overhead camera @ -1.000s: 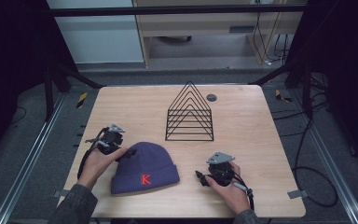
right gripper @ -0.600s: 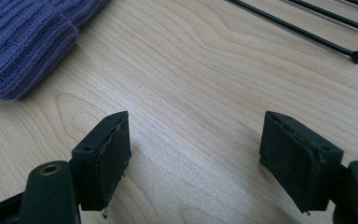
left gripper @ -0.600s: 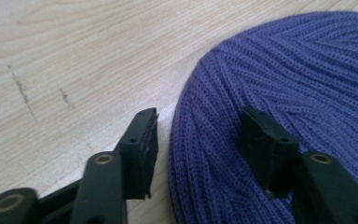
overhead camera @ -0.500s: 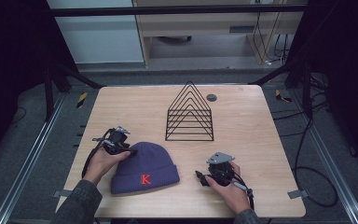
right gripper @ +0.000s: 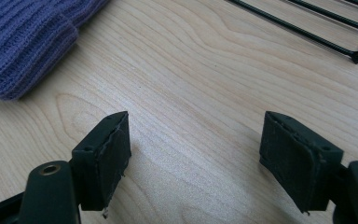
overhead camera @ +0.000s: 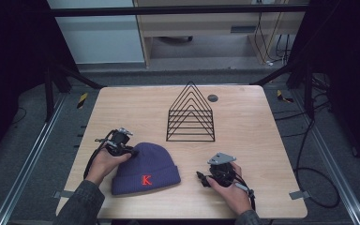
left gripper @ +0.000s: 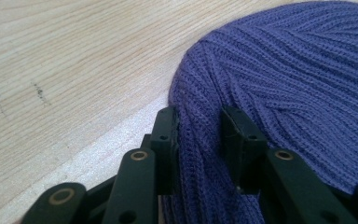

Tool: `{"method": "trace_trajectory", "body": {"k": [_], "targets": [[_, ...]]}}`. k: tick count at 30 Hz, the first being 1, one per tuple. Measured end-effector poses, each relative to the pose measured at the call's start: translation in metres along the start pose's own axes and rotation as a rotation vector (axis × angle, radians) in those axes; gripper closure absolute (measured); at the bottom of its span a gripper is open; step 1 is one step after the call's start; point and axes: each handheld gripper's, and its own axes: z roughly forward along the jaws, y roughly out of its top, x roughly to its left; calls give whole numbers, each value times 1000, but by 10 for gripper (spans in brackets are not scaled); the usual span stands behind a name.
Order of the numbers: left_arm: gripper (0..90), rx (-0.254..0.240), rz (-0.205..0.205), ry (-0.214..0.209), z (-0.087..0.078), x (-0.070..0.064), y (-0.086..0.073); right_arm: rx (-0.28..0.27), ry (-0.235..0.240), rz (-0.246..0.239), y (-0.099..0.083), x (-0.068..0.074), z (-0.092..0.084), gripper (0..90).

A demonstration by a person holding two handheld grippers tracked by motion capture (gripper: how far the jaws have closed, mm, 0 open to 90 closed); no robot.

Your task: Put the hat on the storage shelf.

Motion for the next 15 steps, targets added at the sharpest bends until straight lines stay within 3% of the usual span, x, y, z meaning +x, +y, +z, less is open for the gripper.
{"method": "trace_trajectory", "body": {"k": [9, 15], "targets": [[747, -8, -8, -13, 0, -1, -2, 0, 0, 0, 0, 0, 0, 245], [786, -10, 17, 11, -5, -7, -2, 0, 0, 0, 0, 0, 0, 245]]}}
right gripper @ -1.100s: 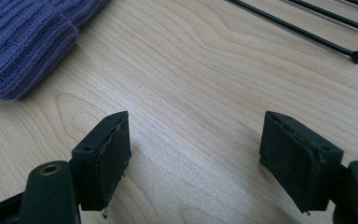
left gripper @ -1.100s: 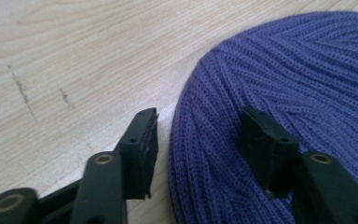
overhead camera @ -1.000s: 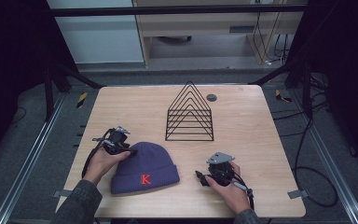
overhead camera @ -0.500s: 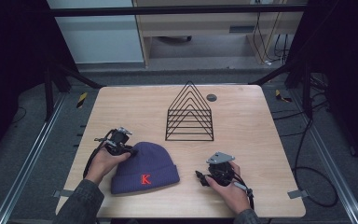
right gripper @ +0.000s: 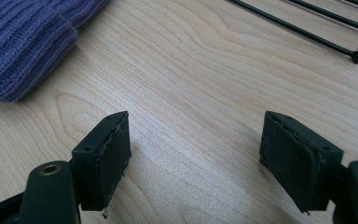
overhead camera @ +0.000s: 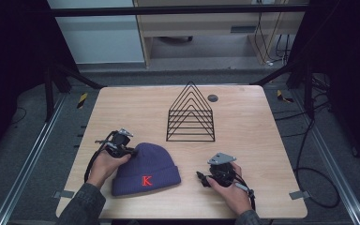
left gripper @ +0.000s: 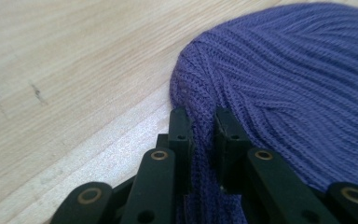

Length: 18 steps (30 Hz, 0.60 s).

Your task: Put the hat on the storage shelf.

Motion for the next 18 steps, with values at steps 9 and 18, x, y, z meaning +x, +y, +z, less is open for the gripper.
{"method": "trace_trajectory", "body": {"k": [9, 18], "targets": [[791, -181, 82, 54, -49, -27, 6, 1, 0, 0, 0, 0, 0, 247], [798, -314, 184, 84, -95, -56, 16, -7, 14, 8, 6, -1, -4, 272]]}}
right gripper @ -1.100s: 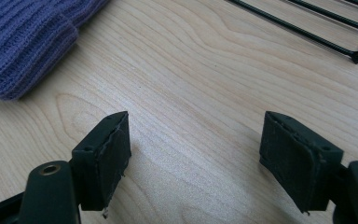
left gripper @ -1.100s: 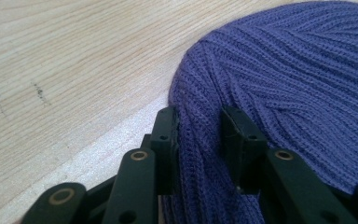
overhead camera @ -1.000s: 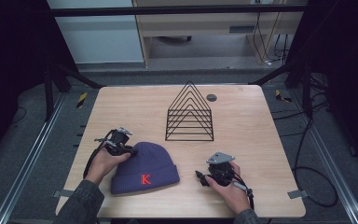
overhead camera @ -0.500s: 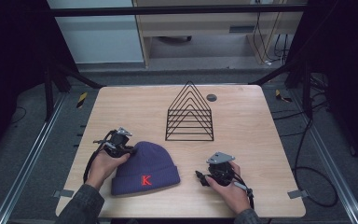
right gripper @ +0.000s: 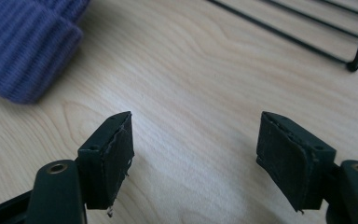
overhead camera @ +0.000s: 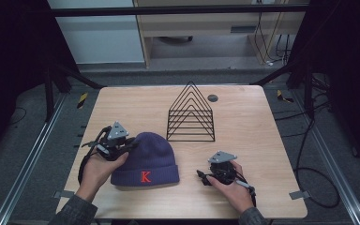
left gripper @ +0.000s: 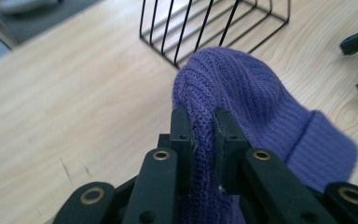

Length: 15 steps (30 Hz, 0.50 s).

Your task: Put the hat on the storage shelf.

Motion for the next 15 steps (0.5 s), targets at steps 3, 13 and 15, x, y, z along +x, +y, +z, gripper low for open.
{"method": "trace_trajectory", "body": {"k": [3, 13, 15], "targets": [[798, -31, 47, 25, -11, -3, 11, -43, -1, -11, 12, 1, -6, 255], [798, -111, 98, 60, -33, -4, 43, -126, 10, -46, 51, 17, -31, 253], [798, -122, 94, 63, -37, -2, 49, -138, 14, -44, 55, 20, -37, 259]]}}
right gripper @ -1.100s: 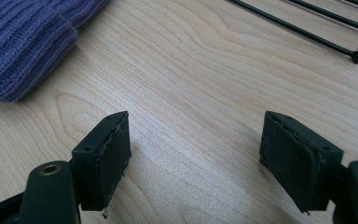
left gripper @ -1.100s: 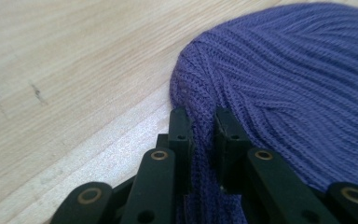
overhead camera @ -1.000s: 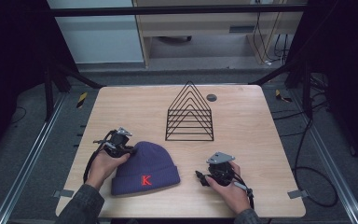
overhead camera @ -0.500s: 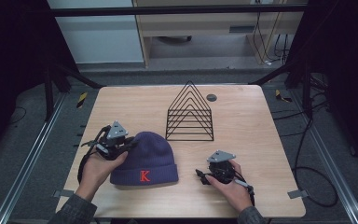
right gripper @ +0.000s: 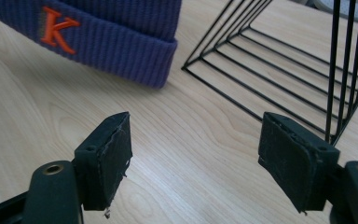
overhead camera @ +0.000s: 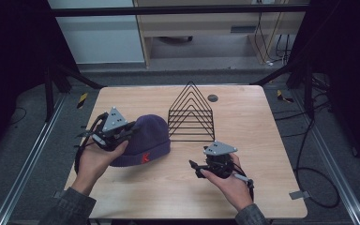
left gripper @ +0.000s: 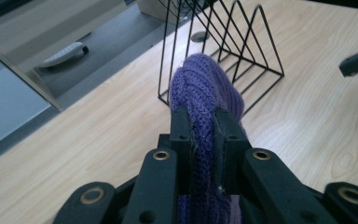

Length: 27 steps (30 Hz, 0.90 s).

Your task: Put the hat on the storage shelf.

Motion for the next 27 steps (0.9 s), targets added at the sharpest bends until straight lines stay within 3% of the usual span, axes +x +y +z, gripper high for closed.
{"method": "trace_trajectory", "body": {"k": [6, 14, 16, 23, 27], "targets": [[798, -69, -17, -15, -19, 7, 16, -31, 17, -9, 8, 9, -9, 257], [797, -124, 43, -35, -39, 11, 43, -54, 32, -26, 29, 12, -4, 260], [796, -145, 36, -56, -44, 12, 49, -57, 40, -31, 35, 12, -3, 264], [796, -169, 65, -93, -52, 13, 65, -70, 69, -51, 60, 10, -3, 269], [795, -166, 80, -99, -51, 13, 70, -50, 57, -79, 71, 8, 0, 238]]}}
